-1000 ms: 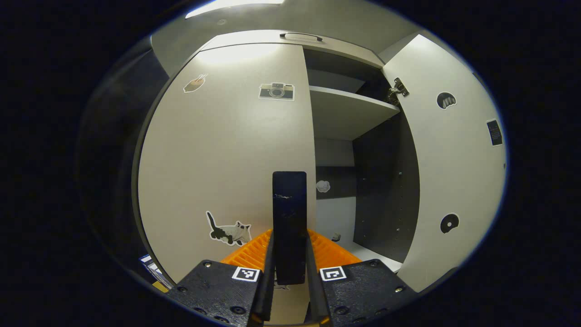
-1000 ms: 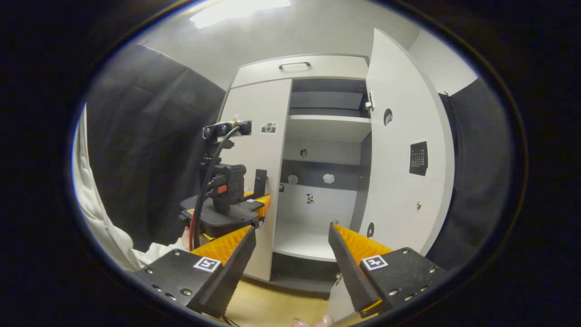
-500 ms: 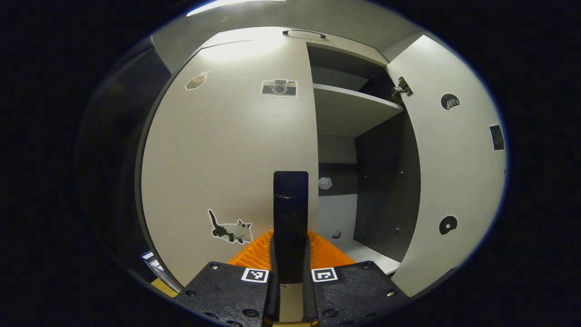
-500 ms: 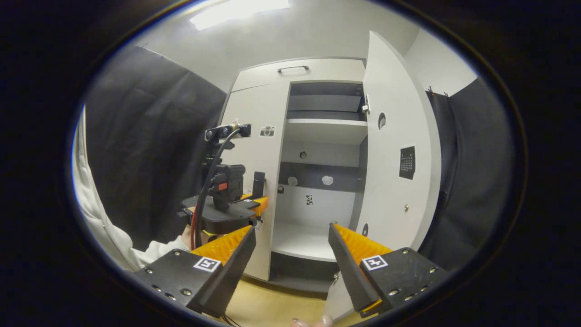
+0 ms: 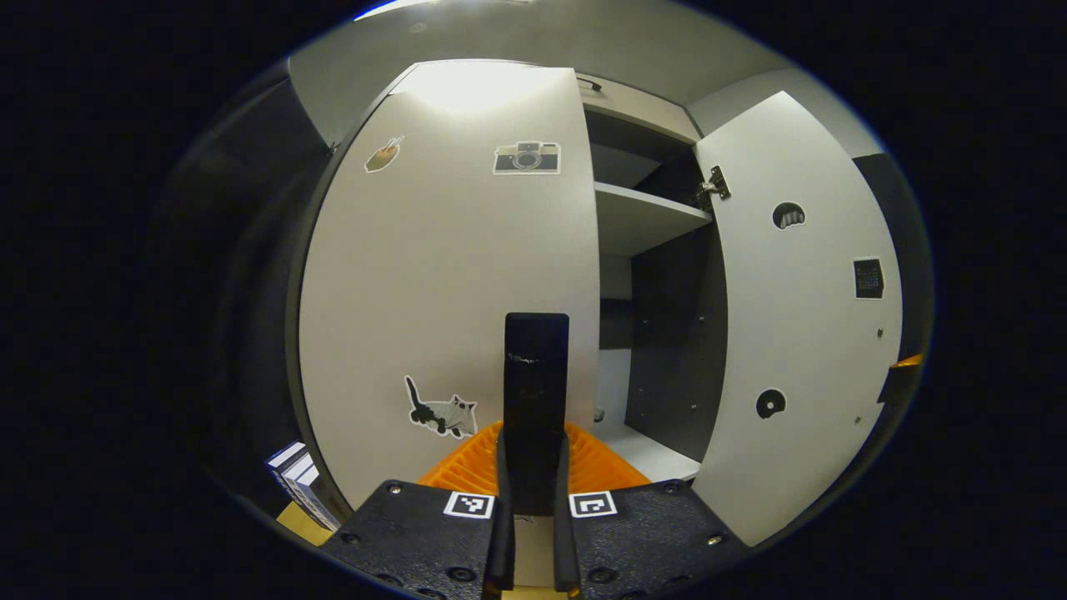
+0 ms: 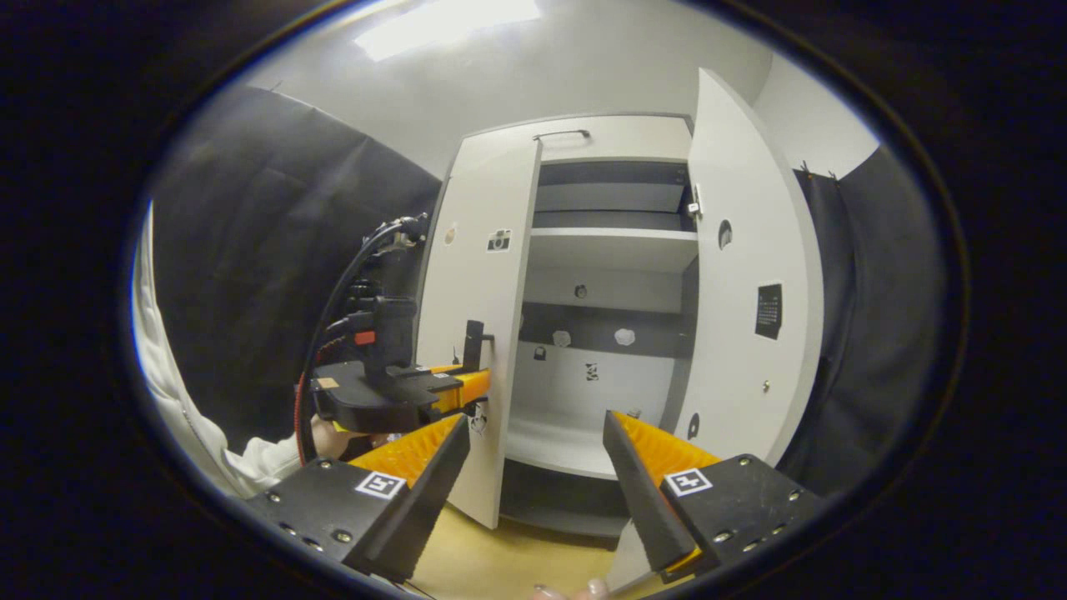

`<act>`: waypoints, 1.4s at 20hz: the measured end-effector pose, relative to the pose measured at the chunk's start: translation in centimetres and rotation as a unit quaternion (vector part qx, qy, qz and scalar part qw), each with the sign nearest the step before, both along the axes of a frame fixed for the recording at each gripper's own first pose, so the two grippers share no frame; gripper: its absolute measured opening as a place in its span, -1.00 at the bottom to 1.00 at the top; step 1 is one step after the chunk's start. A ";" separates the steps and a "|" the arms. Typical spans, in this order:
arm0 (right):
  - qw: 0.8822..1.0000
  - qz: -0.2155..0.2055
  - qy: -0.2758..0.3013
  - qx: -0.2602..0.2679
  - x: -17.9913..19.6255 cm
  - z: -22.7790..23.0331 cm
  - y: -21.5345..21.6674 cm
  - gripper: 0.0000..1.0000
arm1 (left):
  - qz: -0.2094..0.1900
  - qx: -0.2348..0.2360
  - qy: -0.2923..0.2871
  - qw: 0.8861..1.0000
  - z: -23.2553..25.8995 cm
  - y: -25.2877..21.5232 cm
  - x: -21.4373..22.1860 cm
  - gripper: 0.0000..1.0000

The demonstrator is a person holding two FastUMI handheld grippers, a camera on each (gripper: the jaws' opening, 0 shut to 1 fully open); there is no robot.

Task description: Open the right door of the double-door shoe cabinet with the right hand, and open the left door with the left hand.

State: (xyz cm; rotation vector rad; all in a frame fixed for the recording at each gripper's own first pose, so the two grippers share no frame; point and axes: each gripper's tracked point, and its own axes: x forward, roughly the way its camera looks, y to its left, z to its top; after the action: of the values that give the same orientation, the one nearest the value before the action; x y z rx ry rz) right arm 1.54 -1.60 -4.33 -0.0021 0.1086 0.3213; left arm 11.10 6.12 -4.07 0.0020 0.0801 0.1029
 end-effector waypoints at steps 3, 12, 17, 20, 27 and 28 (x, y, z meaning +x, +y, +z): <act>1.000 0.016 -0.002 0.005 -0.4 0.2 1.6 0.94 | -0.003 0.000 0.004 1.000 0.4 0.3 -1.7 -0.58; 0.999 0.041 -0.019 0.013 -0.8 1.3 4.4 0.94 | -0.002 0.002 0.016 1.000 1.1 1.4 -5.5 -0.63; 0.998 0.052 -0.018 0.015 -1.0 1.3 5.9 0.94 | 0.006 -0.001 0.018 1.000 1.6 2.5 -7.8 -0.63; 0.998 0.059 -0.028 0.012 -1.4 1.9 6.7 0.94 | 0.017 0.008 0.020 1.000 2.0 3.5 -9.2 -0.64; 0.996 0.081 -0.036 0.017 -1.5 2.1 9.6 0.93 | 0.032 -0.001 0.018 0.999 2.8 6.0 -12.3 -0.69; 0.996 0.086 -0.035 0.017 -1.5 2.1 10.1 0.93 | 0.034 -0.002 0.021 0.999 2.8 6.2 -12.4 -0.69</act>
State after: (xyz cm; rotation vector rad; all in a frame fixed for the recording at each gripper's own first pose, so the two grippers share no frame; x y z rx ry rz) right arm 0.00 8.50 -2.23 0.0112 0.0339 0.4943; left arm -1.30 12.29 -1.30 -0.0021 0.1216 0.1712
